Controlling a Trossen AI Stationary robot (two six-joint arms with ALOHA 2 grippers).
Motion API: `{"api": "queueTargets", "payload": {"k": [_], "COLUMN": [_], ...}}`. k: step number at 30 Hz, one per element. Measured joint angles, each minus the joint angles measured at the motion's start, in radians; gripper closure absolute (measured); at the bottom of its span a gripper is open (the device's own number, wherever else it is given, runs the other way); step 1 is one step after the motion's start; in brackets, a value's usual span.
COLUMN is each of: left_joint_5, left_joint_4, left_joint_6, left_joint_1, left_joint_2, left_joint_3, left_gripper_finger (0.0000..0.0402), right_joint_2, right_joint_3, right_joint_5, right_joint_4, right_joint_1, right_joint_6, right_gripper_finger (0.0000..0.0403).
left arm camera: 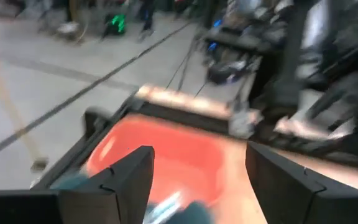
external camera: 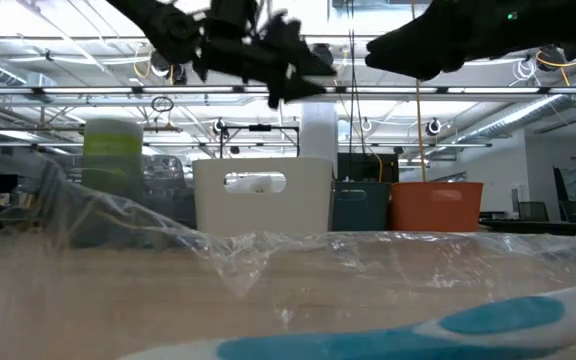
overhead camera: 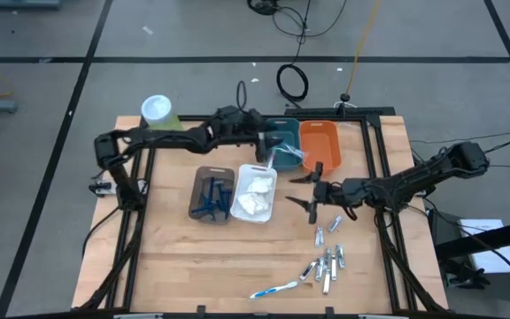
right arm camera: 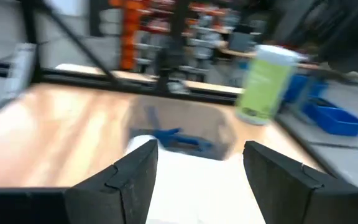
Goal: Pick & Place Travel size toiletries
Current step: Put the blue toothbrush into the green bin
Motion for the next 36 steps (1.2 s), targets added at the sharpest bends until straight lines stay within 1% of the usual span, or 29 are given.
{"api": "queueTargets", "payload": {"k": [1,3,5,7,9,14,19,22,26,32,36], "left_joint_5": [0.010,0.014,0.011,0.009,-0.007,-0.085,-0.087,-0.089,-0.089,-0.135,-0.164], "left_joint_4": [-0.005,-0.037,-0.080,-0.126,-0.162,-0.247,-0.258,-0.257,-0.250,-0.244,-0.234], "left_joint_6": [0.000,-0.003,-0.003,-0.004,-0.003,0.008,-0.023,-0.050,-0.073,-0.074,-0.073], "left_joint_1": [-0.001,-0.001,0.001,0.008,0.011,0.009,0.006,-0.007,-0.043,-0.092,-0.113], "left_joint_2": [-0.026,-0.077,-0.127,-0.177,-0.217,-0.277,-0.280,-0.280,-0.280,-0.280,-0.280], "left_joint_3": [0.001,0.001,0.001,0.001,0.001,0.001,0.000,-0.001,-0.001,-0.001,-0.001], "left_gripper_finger": [0.0147,0.0143,0.0140,0.0140,0.0143,0.0148,0.0147,0.0150,0.0151,0.0151,0.0151], "right_joint_2": [0.000,0.000,0.001,0.012,0.035,0.182,0.352,0.447,0.559,0.688,0.738], "right_joint_3": [0.000,0.000,0.008,0.046,0.100,0.284,0.465,0.539,0.593,0.600,0.599], "right_joint_5": [-0.011,-0.067,-0.119,-0.130,-0.128,-0.132,-0.158,-0.158,-0.157,-0.158,-0.214], "right_joint_4": [-0.009,-0.013,-0.036,-0.134,-0.283,-0.574,-0.736,-0.756,-0.755,-0.728,-0.682], "right_joint_1": [0.012,0.037,0.064,0.097,0.139,0.255,0.366,0.412,0.457,0.479,0.480], "right_joint_6": [0.000,0.016,0.069,0.132,0.187,0.321,0.413,0.465,0.499,0.582,0.637], "right_gripper_finger": [0.0176,0.0176,0.0176,0.0176,0.0176,0.0177,0.0177,0.0177,0.0177,0.0177,0.0177]}}
